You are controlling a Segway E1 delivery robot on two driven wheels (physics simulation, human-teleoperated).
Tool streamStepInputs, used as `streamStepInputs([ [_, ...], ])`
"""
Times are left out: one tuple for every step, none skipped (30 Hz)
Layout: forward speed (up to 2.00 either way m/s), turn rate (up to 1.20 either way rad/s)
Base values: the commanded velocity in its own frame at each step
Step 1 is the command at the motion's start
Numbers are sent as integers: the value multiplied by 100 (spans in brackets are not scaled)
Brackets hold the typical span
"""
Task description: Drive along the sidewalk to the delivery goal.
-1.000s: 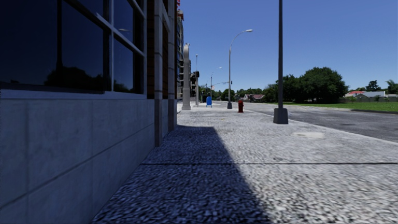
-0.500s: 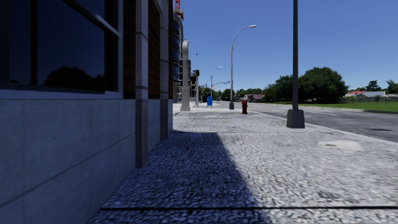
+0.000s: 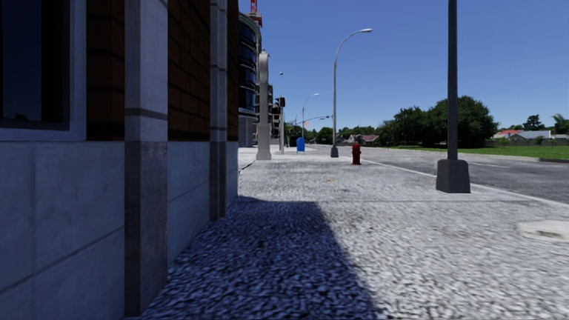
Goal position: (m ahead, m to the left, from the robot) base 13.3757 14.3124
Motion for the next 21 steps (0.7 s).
streamStepInputs([
  [200,0],
  [200,0],
  [200,0],
  [200,0],
  [200,0],
  [200,0],
  [200,0],
  [200,0],
  [200,0],
  [200,0],
  [200,0],
  [200,0],
  [200,0],
  [200,0],
  [200,0],
  [200,0],
  [200,0],
  [200,0],
  [200,0],
  [200,0],
  [200,0],
])
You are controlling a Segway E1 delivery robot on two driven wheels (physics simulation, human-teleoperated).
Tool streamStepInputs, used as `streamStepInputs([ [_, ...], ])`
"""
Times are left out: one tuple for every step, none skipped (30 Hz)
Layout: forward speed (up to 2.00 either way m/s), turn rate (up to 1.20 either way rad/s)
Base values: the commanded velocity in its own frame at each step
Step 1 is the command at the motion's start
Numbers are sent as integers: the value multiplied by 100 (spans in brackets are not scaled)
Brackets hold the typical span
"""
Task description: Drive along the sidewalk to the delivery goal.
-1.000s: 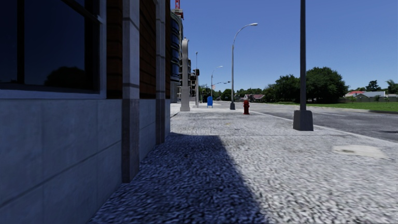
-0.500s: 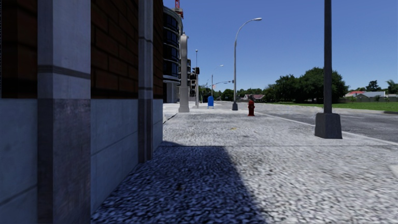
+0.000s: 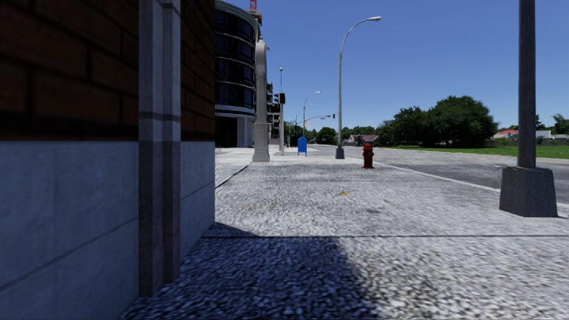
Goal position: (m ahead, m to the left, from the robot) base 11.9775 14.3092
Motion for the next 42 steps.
streamStepInputs([
  [200,0],
  [200,0],
  [200,0],
  [200,0],
  [200,0],
  [200,0],
  [200,0],
  [200,0],
  [200,0],
  [200,0],
  [200,0],
  [200,0],
  [200,0],
  [200,0],
  [200,0],
  [200,0],
  [200,0],
  [200,0],
  [200,0],
  [200,0],
  [200,0],
  [200,0],
  [200,0],
  [200,0],
  [200,0],
  [200,0],
  [200,0],
  [200,0],
  [200,0],
  [200,0],
  [200,0],
  [200,0],
  [200,0],
  [200,0],
  [200,0],
  [200,0],
  [200,0],
  [200,0],
  [200,0],
  [200,0],
  [200,0],
  [200,0],
])
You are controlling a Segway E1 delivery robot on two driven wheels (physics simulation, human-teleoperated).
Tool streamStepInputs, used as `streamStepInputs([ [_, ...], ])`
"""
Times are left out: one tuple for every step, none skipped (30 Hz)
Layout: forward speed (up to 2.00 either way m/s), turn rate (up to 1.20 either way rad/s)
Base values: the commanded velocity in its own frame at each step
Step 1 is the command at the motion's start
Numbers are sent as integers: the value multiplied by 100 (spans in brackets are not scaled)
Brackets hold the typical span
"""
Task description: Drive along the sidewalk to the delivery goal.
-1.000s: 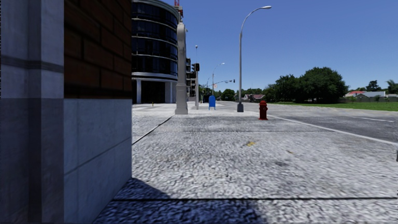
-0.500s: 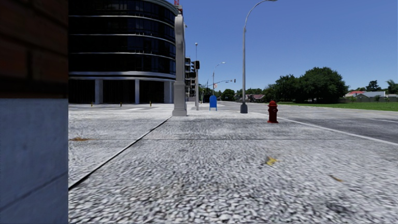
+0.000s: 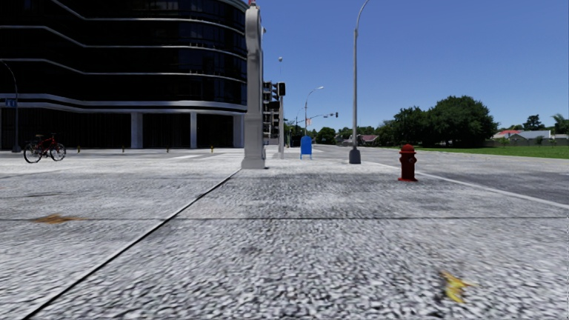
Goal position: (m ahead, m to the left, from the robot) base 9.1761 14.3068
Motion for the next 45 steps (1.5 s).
streamStepInputs([
  [200,5],
  [200,24],
  [200,24],
  [200,43],
  [200,53],
  [200,58],
  [200,59],
  [200,59],
  [200,60],
  [200,60],
  [200,60],
  [200,60],
  [200,60],
  [200,60],
  [200,60],
  [200,65],
  [200,65],
  [200,66],
  [200,67],
  [200,67],
  [200,67],
  [200,67],
  [200,67],
  [200,67],
  [200,67],
  [200,67],
  [200,67],
  [200,67],
  [200,68],
  [200,68],
  [200,70],
  [200,75],
  [200,75],
  [200,76],
  [200,76],
  [200,76],
  [200,76],
  [200,76],
  [200,76],
  [200,76],
  [200,76],
  [200,76],
  [200,76],
  [200,76],
  [200,76],
])
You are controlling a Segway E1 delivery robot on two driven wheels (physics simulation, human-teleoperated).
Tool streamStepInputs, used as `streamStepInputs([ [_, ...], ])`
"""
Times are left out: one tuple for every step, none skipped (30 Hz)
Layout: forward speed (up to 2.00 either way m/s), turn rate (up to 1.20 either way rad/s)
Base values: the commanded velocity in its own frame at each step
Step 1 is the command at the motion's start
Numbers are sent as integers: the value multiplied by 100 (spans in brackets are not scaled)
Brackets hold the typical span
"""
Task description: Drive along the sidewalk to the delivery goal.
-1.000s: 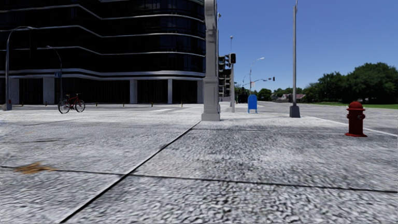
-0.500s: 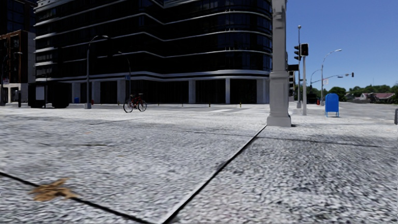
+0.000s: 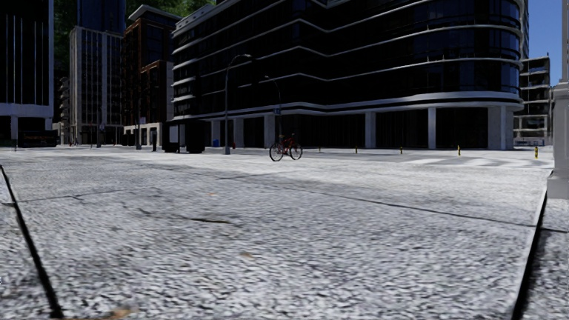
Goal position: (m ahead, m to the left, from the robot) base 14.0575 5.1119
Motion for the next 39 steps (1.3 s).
streamStepInputs([
  [200,76],
  [200,76],
  [200,76],
  [200,76],
  [200,76],
  [200,76],
  [200,76],
  [200,76],
  [200,76],
  [200,76],
  [200,76],
  [200,76],
  [200,76],
  [200,76],
  [200,76],
  [200,76],
  [200,76],
  [200,0],
  [200,0],
  [200,0],
  [200,0],
  [200,0],
  [200,0],
  [200,0],
  [200,0],
  [200,0],
  [200,0],
  [200,0],
  [200,0],
  [200,0],
  [200,0],
  [200,0],
  [200,0],
  [200,0],
  [200,0],
  [200,0],
  [200,0],
  [200,0],
  [200,0],
])
